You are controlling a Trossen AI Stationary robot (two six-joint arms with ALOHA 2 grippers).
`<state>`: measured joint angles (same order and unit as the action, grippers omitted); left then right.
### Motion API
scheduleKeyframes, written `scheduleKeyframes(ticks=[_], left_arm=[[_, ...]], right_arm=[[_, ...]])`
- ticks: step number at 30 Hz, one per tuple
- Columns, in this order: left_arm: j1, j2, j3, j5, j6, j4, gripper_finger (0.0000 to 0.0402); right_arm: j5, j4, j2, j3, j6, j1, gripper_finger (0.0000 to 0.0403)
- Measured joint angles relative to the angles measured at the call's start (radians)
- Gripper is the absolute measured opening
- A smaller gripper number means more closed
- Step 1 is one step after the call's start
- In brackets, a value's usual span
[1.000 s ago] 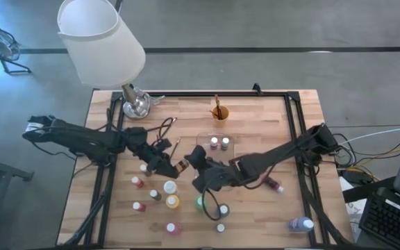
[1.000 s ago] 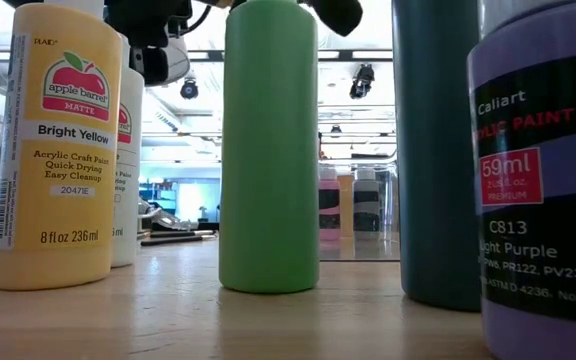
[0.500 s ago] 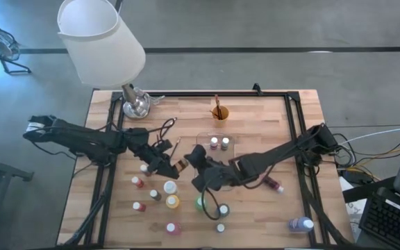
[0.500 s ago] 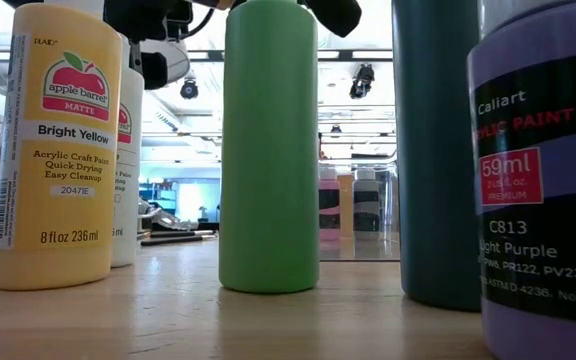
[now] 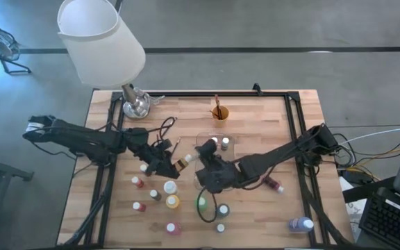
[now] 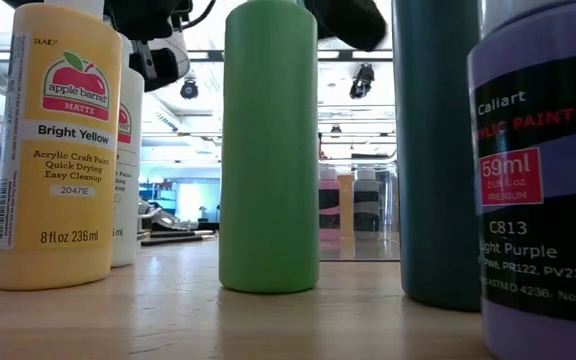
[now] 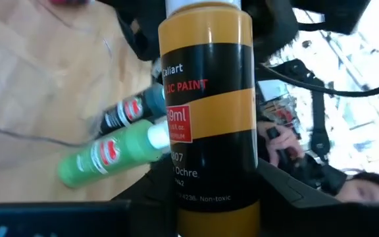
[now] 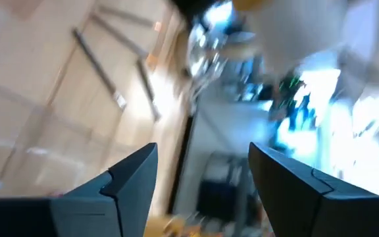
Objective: Pick & Place Paint Supplies
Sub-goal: Put the small yellow paint bottle into the transparent bin
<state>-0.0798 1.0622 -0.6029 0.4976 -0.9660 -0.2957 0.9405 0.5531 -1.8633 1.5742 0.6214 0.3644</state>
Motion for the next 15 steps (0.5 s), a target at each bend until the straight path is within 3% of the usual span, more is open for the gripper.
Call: scheduleKeyframes(ticks=[6, 10, 15], left_arm=[[0.001, 0.001, -0.001, -0.136, 0.219, 0.014, 0.0129], [0.001, 0.001, -0.007, -0.297, 0.421, 0.011, 0.0128], [0.001, 0.002, -0.003, -0.562, 0.66, 0.007, 0.0128]], right_arm=[[-0.02, 0.345, 0.045, 0.005, -0.403, 0.007, 0.0226], [-0.177, 0.442, 0.097, 0.005, -0.596, 0.004, 0.0212], [-0.355, 0.442, 0.167, 0.003, -0.683, 0.004, 0.0196]])
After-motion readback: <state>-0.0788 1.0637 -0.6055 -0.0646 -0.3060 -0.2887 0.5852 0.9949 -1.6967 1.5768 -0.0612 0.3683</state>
